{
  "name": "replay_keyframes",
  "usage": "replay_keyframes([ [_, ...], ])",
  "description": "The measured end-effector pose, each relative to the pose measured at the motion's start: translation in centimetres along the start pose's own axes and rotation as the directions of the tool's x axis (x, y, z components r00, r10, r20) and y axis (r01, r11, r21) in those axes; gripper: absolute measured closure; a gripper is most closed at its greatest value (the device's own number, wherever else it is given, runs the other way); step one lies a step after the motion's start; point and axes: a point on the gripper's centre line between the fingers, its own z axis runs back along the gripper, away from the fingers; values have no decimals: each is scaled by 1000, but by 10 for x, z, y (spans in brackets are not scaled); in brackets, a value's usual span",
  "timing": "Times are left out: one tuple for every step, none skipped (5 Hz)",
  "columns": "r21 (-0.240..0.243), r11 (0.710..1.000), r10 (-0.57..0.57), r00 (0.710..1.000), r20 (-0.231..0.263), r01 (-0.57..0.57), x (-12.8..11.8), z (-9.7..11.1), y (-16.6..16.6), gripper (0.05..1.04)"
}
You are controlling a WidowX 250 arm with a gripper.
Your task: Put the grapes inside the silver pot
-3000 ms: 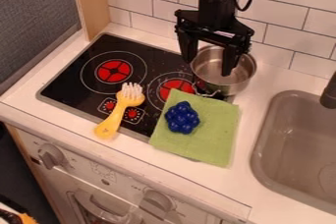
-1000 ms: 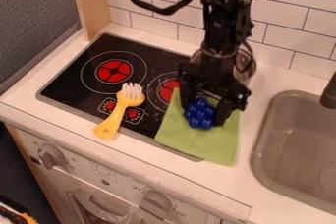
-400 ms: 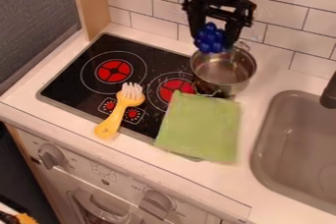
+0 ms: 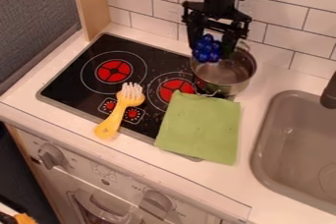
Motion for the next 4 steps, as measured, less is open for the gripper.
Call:
replay_keyframes([
  [6, 1000, -28, 1000, 9, 28, 1, 0, -5, 71],
  [8, 1000, -21, 1000, 4, 21, -2, -7, -9, 75],
  [18, 1000, -21, 1000, 2, 21, -11, -6, -7, 80],
  [16, 1000, -27, 999, 31, 27, -20, 6, -11, 81],
])
